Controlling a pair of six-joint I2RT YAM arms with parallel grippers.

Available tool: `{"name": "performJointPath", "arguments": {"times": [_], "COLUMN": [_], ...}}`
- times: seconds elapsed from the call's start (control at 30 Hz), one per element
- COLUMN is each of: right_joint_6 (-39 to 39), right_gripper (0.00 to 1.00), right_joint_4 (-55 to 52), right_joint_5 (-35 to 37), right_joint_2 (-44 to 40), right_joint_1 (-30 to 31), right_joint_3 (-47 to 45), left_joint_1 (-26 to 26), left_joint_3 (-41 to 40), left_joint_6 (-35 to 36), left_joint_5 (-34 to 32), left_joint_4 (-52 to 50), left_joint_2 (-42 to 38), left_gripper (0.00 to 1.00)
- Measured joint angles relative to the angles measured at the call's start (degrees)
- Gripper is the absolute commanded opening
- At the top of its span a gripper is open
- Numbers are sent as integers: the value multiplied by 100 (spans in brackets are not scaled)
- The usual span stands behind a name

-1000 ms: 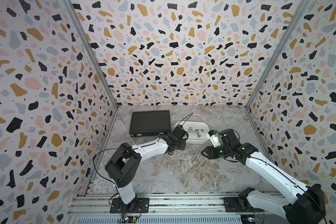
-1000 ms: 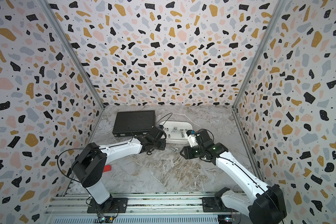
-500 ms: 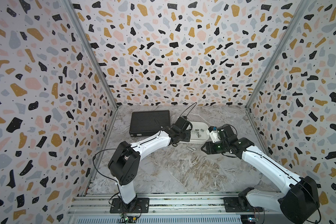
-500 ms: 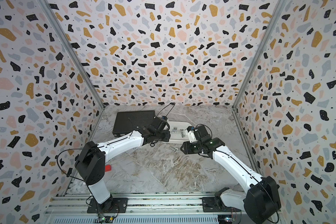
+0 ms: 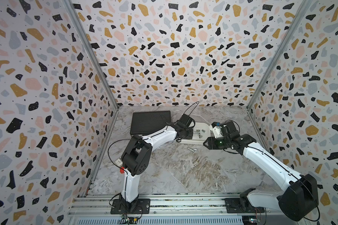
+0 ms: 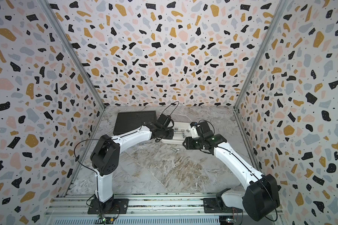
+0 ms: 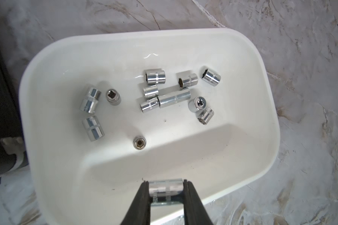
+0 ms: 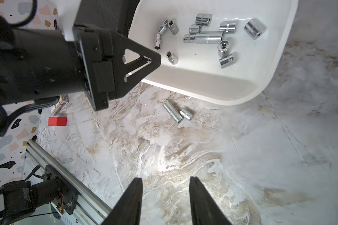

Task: Put the socket on the desktop into the storage box
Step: Place the socket head in the storage box.

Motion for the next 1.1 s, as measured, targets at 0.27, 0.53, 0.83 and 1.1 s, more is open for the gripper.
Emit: {"name": "performJointPath", "arguments": {"times": [0.27,0.53,0.83,1.1], "right_joint_6": [2,0,0,0], "right_gripper": [44,44,45,44], "right_joint_4": [-63,-125,-129,-129], "right_joint_5": [7,7,-2,-11], "right_joint_2": [24,24,17,15], "right_joint_1": [-35,-72,-109,-133], "right_joint_3": [81,116,131,131], "left_joint_1": [170,247,289,293], "left_joint_3": [638,1172,1587,1716], "left_joint_6": [42,157,249,304], "left_joint_5": [46,50,-9,-35], "left_joint_4": [-236,-424,-590,-654], "left_joint_2": [575,1071,1394,1523], "left_gripper": [19,20,24,32]}}
